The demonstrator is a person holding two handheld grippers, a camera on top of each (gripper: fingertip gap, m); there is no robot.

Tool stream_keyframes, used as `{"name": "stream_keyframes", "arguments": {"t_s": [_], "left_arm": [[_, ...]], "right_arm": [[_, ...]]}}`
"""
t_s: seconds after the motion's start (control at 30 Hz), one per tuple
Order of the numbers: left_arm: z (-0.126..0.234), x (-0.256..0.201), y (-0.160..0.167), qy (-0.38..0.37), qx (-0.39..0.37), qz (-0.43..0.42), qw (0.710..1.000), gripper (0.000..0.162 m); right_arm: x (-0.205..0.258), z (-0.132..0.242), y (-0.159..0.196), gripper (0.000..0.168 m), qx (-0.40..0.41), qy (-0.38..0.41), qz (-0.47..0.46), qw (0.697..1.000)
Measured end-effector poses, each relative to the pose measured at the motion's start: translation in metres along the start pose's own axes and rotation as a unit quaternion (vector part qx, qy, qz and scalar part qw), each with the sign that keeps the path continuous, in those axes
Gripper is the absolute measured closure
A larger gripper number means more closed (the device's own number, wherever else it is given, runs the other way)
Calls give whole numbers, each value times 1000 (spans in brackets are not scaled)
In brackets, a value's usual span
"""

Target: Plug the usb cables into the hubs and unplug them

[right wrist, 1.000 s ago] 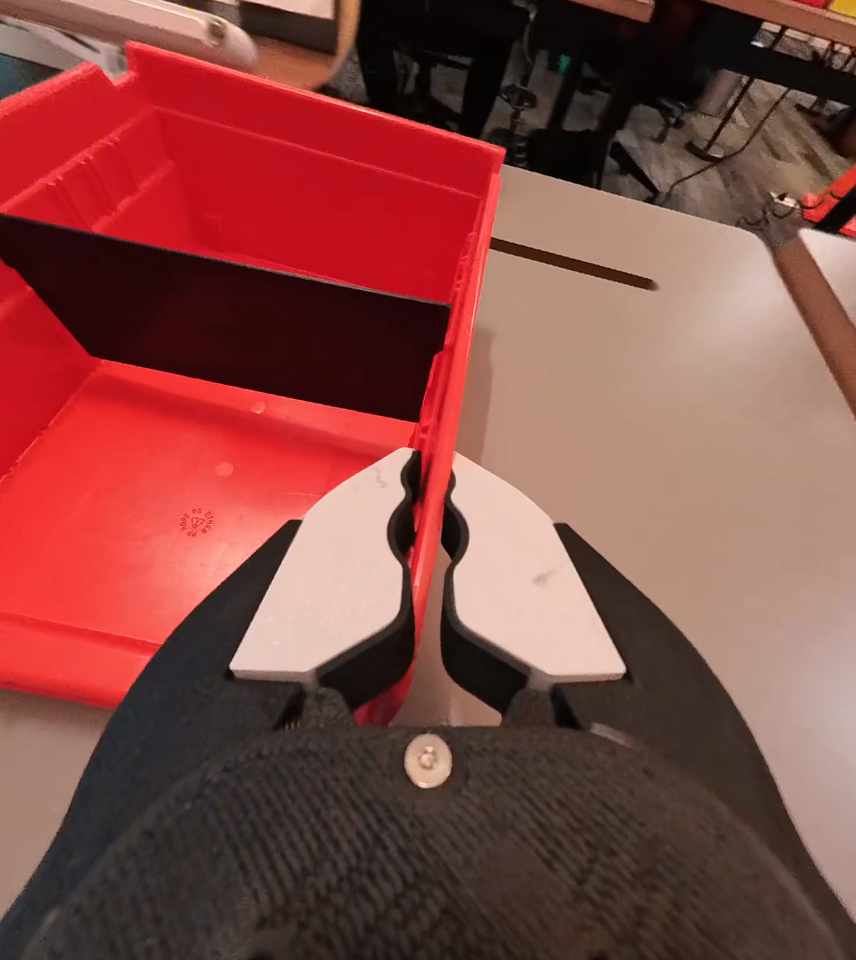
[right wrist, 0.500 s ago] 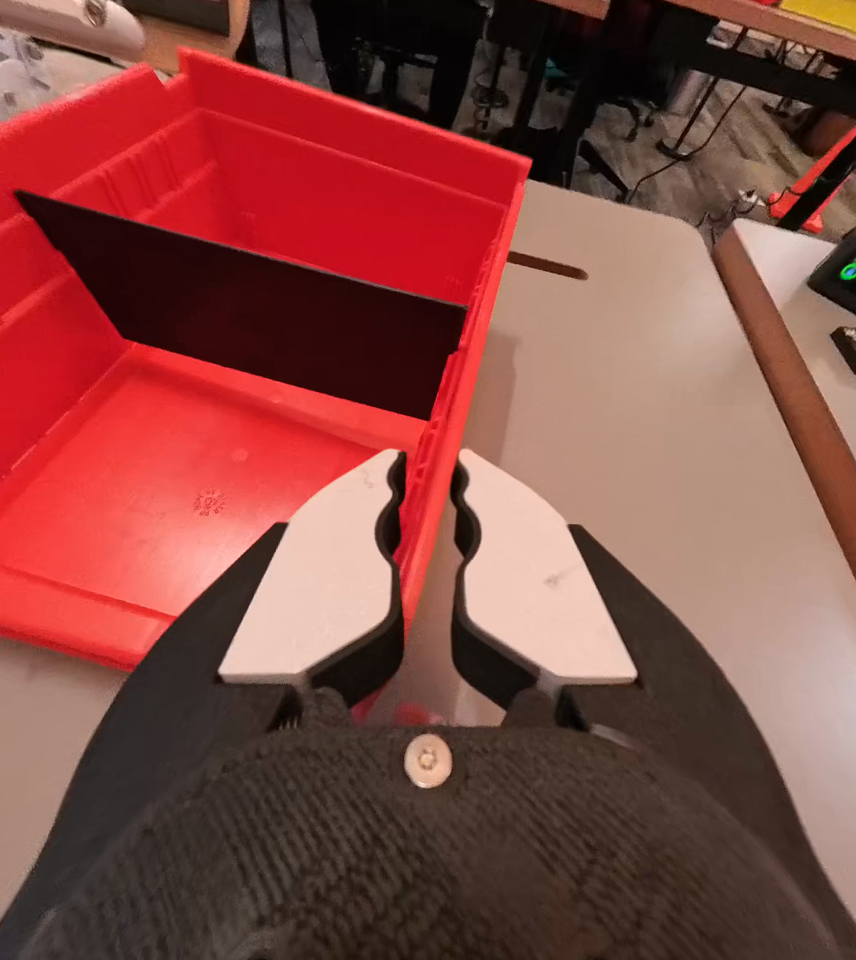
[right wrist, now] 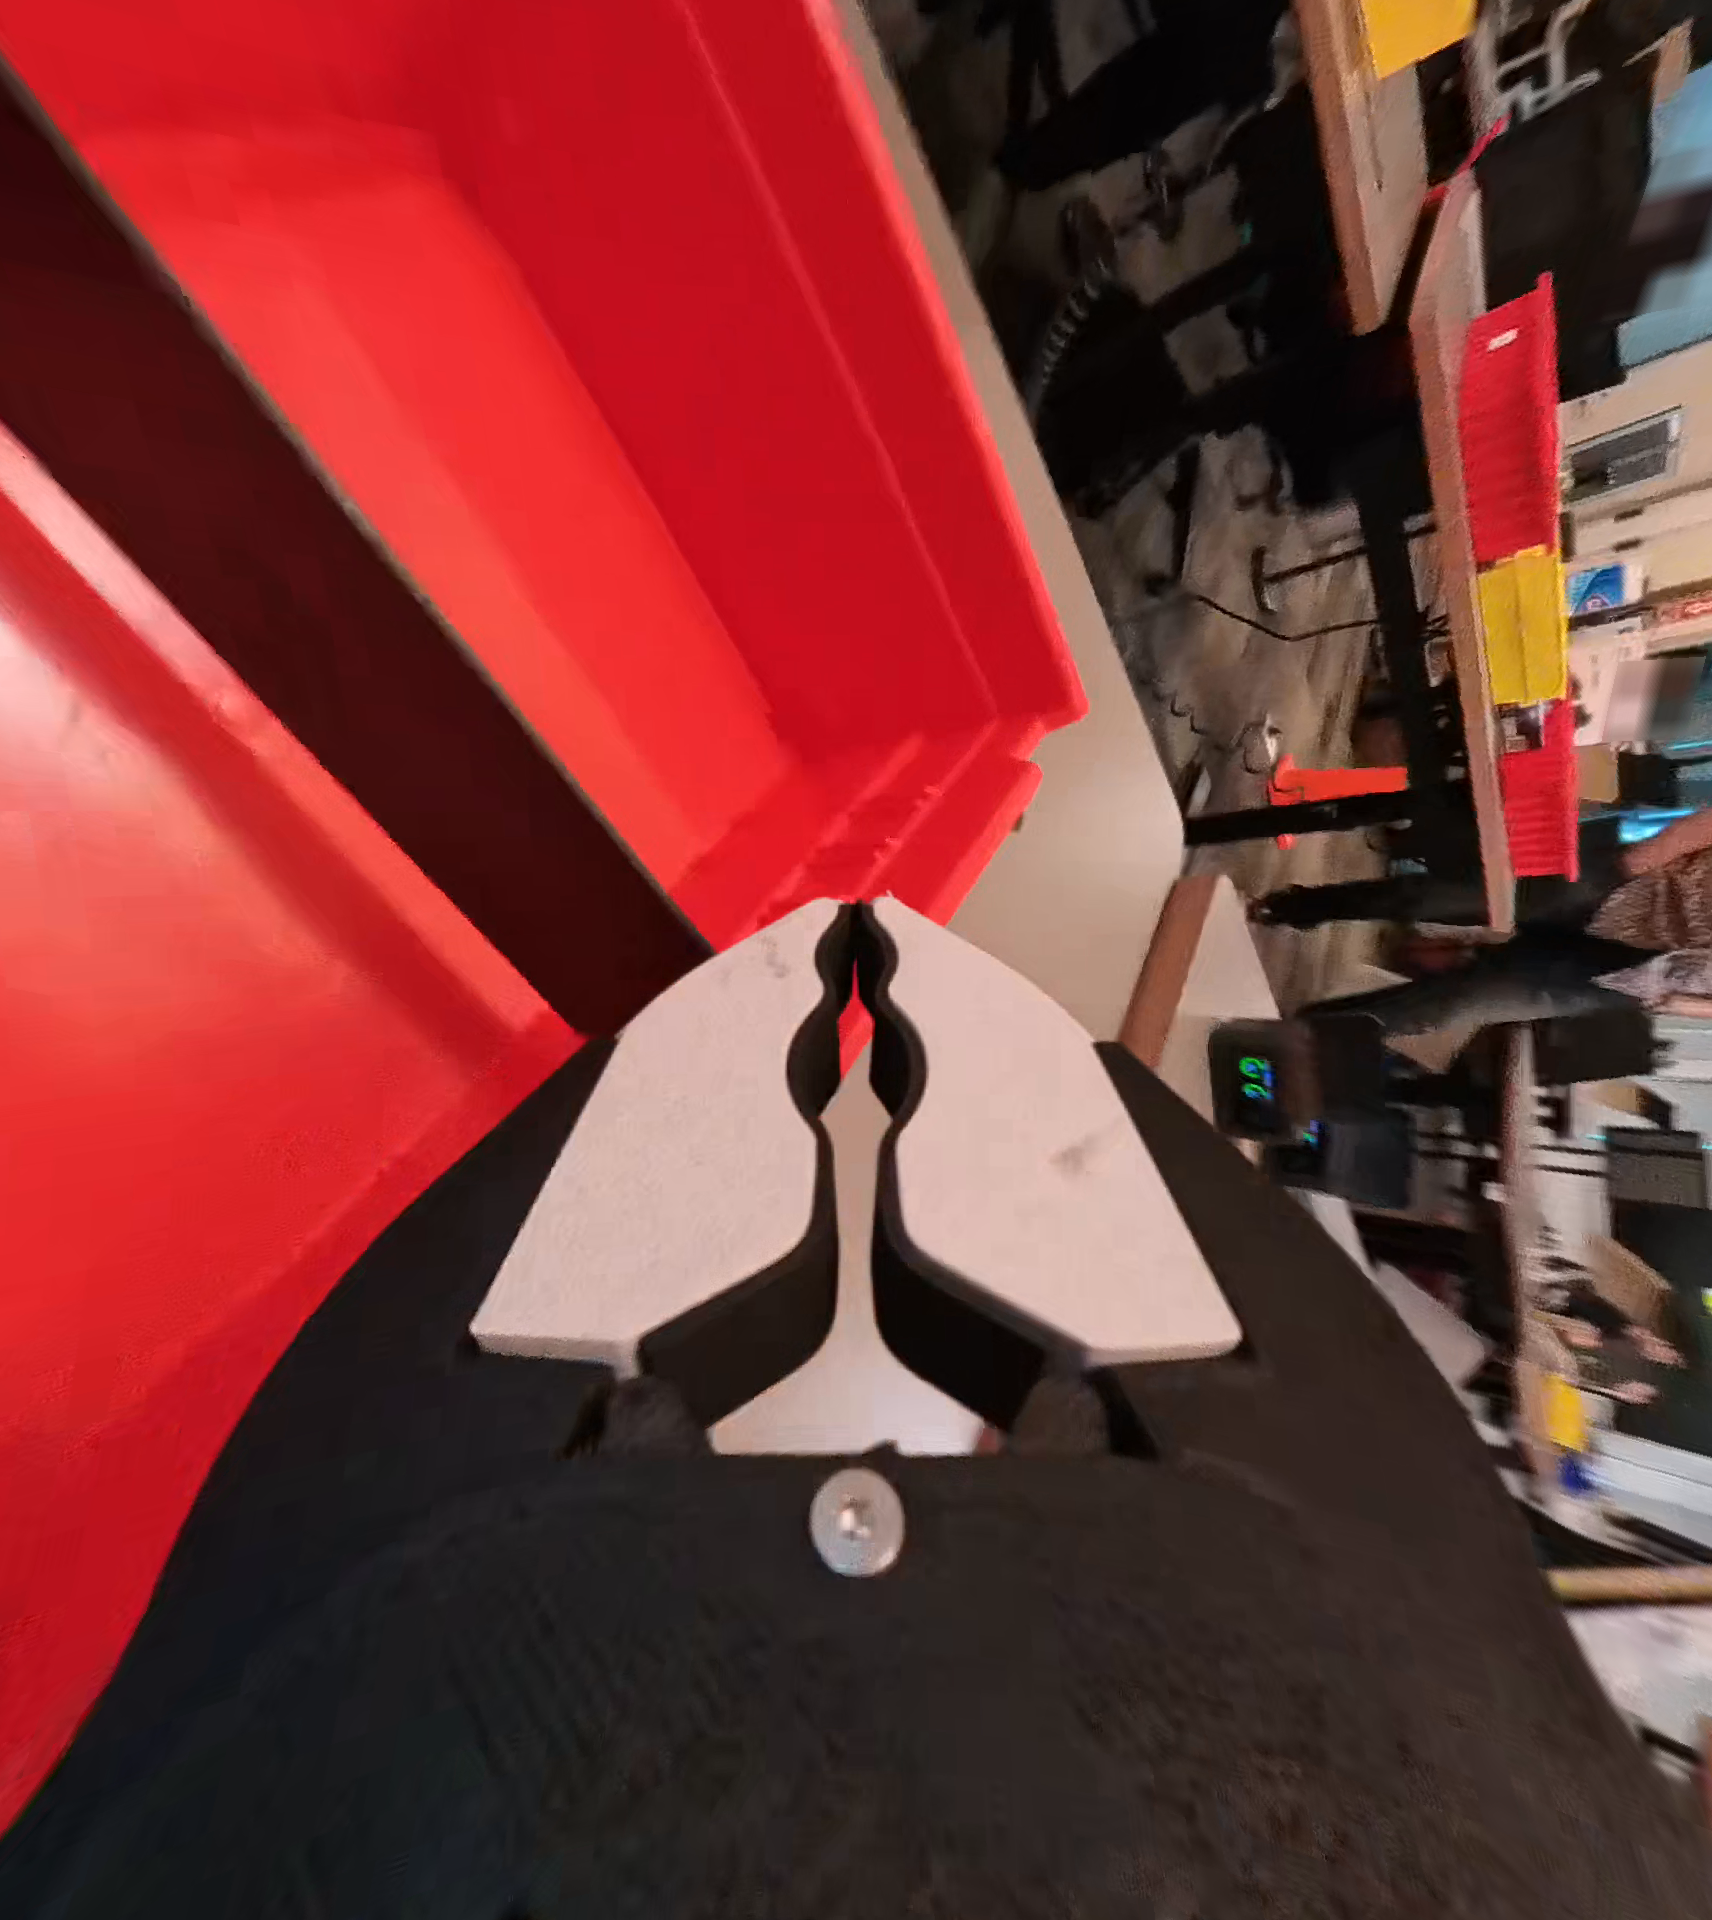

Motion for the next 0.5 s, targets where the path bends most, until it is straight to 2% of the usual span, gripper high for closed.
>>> {"name": "stream_keyframes", "arguments": {"t_s": [0.03,0.13,0.23,0.4,0.5], "left_arm": [[0,0,0,1,-1,3,1000,157],[0,1,0,4,-3,7,1000,157],[0,1,1,6,-7,13,1000,157],[0,3,2,15,-17,32,999,157],[0,4,3,20,-20,37,999,158]], "right_arm": [[2,0,-2,168,14,2,23,1000],[13,-2,-6,168,47,28,125,991],[27,-2,-13,168,71,92,230,966],[37,-6,-21,168,74,204,295,930],[43,-15,-17,168,61,146,290,944]]}}
Point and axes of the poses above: each gripper's, where its closed fingertips meet, z back along the fingers, y out of its underside, x = y × z across the jaws, the point moved 9 cm from there along z, back along the fingers, and after that the axes turned 1 degree about y, right-handed, at the moved point
